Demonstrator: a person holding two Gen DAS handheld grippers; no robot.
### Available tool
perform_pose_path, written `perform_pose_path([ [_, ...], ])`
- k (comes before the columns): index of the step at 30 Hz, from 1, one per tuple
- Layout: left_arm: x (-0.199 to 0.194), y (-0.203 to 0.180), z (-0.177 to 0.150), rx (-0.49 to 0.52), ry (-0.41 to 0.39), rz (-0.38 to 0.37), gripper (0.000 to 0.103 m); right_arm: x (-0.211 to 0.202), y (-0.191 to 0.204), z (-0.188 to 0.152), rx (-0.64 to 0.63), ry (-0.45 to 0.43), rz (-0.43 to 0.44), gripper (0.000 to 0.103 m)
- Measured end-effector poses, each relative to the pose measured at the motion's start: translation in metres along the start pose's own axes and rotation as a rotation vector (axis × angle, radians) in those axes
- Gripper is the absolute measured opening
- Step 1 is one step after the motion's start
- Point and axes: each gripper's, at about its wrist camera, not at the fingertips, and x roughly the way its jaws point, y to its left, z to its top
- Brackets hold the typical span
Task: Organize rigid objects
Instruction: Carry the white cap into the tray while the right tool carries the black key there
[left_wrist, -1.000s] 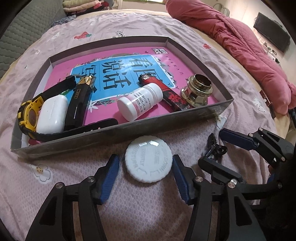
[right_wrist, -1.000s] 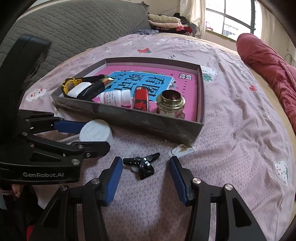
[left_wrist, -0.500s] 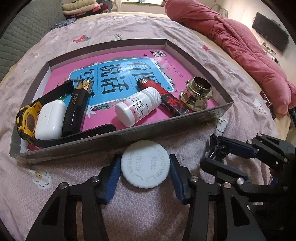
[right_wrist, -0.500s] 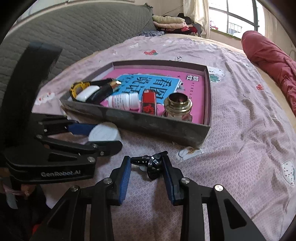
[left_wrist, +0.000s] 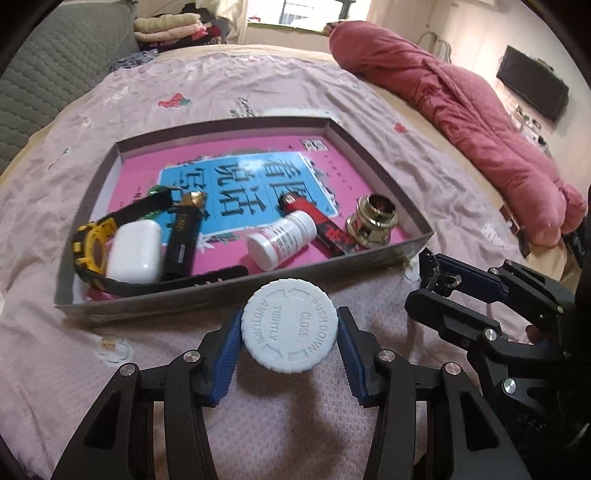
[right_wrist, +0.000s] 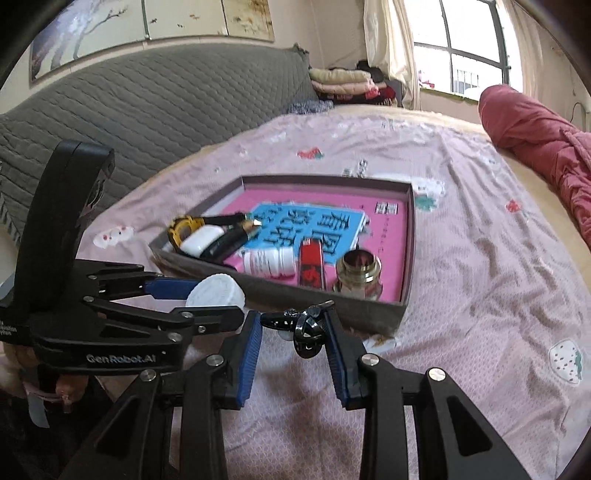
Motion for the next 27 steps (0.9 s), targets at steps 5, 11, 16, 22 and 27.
perform_pose_path([
  [5, -0.023, 0.007, 0.005, -0.006, -0.050, 0.006, 0.051, -0.006, 0.002, 0.007, 0.000, -0.037, 0.002, 0.034],
  [11, -0.047, 0.021, 0.015, -0.030, -0.112, 0.028, 0.051, -0.013, 0.008, 0.013, -0.011, -0.077, 0.003, 0.034],
  [16, -0.064, 0.041, 0.022, -0.070, -0.161, 0.057, 0.051, -0.017, 0.011, 0.021, -0.015, -0.120, -0.002, 0.034],
  [22, -0.075, 0.063, 0.030, -0.115, -0.200, 0.089, 0.051, -0.013, 0.014, 0.029, -0.041, -0.142, -0.008, 0.034],
  [27, -0.081, 0.078, 0.042, -0.147, -0.229, 0.111, 0.051, -0.010, 0.011, 0.033, -0.042, -0.155, -0.011, 0.034],
])
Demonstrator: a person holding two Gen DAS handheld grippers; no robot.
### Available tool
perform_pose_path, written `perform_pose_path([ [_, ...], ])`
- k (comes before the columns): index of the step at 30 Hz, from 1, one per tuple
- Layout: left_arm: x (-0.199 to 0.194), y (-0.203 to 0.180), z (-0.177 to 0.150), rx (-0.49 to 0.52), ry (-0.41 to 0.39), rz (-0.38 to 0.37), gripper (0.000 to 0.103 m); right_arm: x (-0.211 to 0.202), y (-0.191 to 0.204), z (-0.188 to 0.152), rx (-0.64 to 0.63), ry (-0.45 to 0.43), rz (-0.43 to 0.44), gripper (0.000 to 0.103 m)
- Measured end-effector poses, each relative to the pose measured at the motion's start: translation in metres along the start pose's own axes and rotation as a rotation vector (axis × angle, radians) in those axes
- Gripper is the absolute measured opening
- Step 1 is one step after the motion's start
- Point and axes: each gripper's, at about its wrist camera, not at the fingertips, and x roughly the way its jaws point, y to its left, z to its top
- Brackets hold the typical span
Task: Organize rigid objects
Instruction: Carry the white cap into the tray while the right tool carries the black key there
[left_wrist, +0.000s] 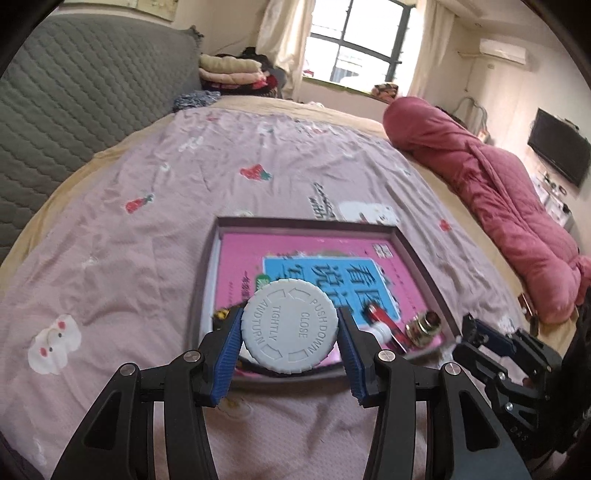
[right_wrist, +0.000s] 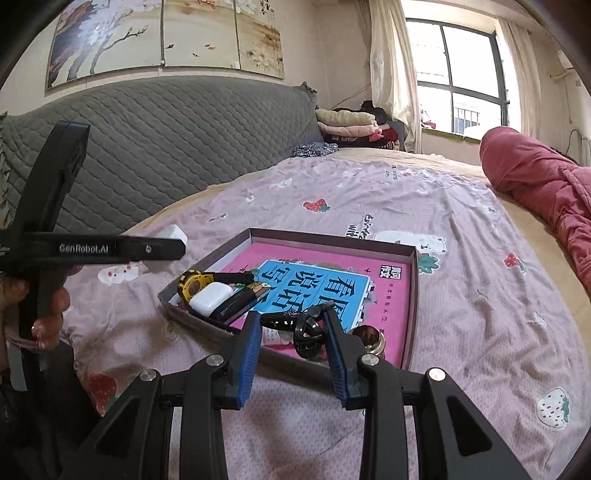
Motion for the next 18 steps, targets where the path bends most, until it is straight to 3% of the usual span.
perform_pose_path([
  [11, 0.010, 0.010, 0.022, -0.024, -0.037, 0.022, 0.051, 0.011, -0.006, 0.005, 0.005, -0.011, -0.021, 0.034],
  [18, 0.033, 0.009, 0.024, -0.027, -0.010, 0.028, 0.051, 0.025, -0.005, 0.009, -0.033, 0.000, -0.037, 0.034],
])
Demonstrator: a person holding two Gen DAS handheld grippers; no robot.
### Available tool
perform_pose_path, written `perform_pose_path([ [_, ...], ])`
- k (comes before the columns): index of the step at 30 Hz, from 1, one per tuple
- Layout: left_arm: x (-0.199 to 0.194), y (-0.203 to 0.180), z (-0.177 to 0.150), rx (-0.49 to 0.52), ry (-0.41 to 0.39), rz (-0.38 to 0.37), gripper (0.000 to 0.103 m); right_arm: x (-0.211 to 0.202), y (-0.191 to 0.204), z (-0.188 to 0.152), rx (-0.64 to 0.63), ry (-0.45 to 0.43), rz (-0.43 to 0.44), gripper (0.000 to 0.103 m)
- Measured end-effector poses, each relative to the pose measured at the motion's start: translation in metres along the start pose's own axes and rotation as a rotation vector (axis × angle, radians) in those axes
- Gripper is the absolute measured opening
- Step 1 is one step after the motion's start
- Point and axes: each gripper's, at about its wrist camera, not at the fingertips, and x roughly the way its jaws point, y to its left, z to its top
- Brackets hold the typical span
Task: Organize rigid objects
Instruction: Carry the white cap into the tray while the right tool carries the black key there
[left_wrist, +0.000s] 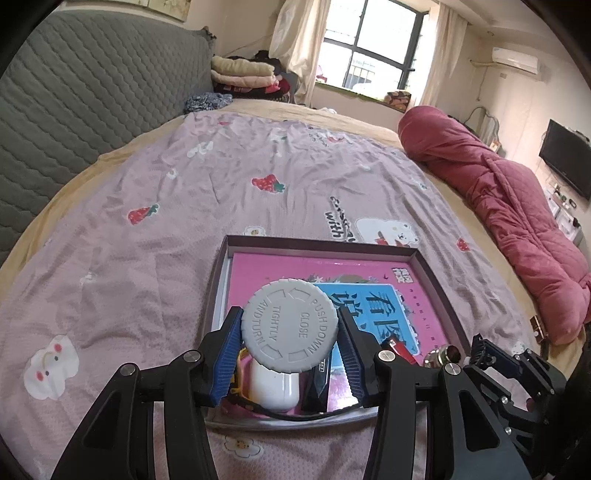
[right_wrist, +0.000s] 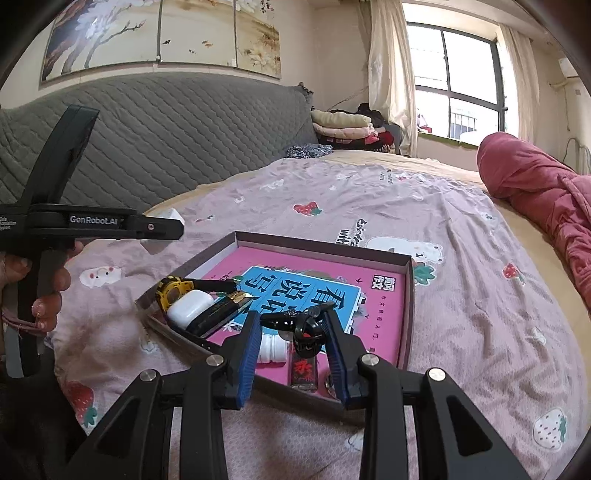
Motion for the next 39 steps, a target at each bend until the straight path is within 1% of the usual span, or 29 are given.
perform_pose_path([
  [5, 0.018, -0.006, -0.006, 0.012, 0.032, -0.005, 0.051, 0.012, 0.006, -0.002, -0.043, 0.026, -0.001, 0.034],
  [10, 0.032, -0.010, -0.016, 0.021, 0.059, -0.006, 0.051, 0.024, 0.013, -0.007, -0.077, 0.073, 0.003, 0.034],
  [18, 0.044, -0.008, -0.021, 0.015, 0.075, -0.006, 0.051, 0.040, 0.013, -0.015, -0.075, 0.132, -0.001, 0.034],
  [39, 0.067, -0.006, -0.022, 0.010, 0.098, 0.007, 0.051, 0.049, 0.012, -0.018, -0.070, 0.158, 0.004, 0.034],
])
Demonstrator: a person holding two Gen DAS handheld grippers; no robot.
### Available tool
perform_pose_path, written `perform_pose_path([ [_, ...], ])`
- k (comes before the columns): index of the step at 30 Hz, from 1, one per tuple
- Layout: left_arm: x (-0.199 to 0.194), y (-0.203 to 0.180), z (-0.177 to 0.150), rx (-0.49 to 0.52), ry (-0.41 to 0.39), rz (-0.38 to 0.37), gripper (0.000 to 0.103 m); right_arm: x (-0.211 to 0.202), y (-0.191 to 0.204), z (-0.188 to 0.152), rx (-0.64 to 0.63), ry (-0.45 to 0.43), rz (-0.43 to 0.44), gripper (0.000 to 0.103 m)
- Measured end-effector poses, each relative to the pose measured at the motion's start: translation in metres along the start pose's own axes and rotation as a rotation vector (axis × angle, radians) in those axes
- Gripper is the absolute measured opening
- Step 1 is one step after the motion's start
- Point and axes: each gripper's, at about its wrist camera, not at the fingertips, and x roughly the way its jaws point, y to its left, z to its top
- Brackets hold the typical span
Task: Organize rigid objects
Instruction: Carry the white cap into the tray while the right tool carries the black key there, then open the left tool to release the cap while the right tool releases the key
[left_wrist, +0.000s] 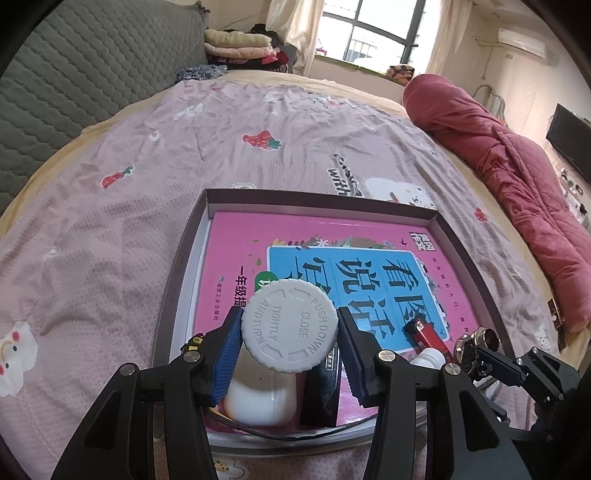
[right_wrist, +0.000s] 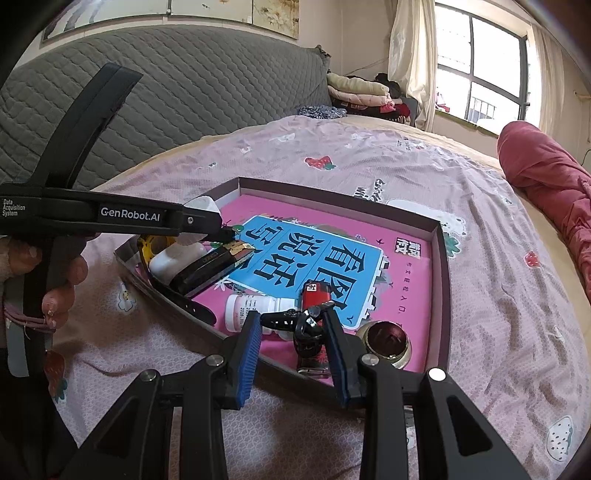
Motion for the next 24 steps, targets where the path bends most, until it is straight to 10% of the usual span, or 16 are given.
perform_pose_path([
  [24, 0.012, 0.000, -0.004, 0.007, 0.027, 0.004, 0.051, 0.004, 0.004, 0.004, -0.036, 0.009, 0.000, 0.035],
])
